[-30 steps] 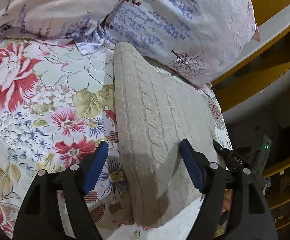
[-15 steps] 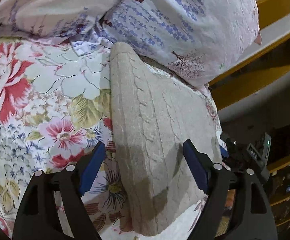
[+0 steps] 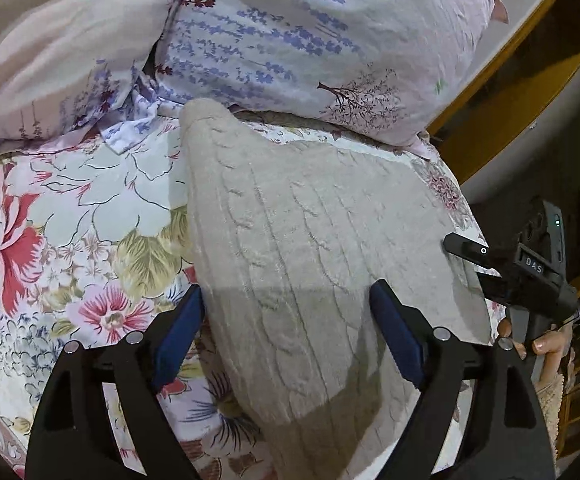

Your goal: Fold small clothes

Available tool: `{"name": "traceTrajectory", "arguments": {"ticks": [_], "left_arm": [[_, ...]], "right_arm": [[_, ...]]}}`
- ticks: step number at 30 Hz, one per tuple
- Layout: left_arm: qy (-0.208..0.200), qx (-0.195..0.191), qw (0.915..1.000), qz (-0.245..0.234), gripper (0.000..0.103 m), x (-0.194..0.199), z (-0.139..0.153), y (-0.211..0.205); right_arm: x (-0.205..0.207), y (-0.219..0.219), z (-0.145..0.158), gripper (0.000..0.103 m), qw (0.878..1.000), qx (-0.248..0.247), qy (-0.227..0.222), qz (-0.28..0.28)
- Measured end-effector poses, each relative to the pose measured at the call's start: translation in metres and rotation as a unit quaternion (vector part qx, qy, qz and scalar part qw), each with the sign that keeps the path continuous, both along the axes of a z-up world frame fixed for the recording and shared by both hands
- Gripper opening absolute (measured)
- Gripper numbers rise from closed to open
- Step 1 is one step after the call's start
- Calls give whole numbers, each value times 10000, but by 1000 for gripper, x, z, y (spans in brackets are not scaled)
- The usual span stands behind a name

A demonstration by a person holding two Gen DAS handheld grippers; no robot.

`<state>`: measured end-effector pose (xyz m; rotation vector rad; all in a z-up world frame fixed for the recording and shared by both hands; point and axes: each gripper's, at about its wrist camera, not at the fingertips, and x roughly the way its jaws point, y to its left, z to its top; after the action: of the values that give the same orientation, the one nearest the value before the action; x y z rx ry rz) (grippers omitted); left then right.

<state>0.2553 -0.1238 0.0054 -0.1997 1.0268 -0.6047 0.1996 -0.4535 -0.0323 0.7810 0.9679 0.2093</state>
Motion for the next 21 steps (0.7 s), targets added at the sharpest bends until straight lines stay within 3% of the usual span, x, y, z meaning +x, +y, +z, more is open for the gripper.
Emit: {"name": "traceTrajectory", "arguments": {"ticks": [21], "left_arm": [[239,-276,9993,9,88,16,-15,-11]], "right_arm": [[11,22,-3,60,9986,137,-218,469]]}}
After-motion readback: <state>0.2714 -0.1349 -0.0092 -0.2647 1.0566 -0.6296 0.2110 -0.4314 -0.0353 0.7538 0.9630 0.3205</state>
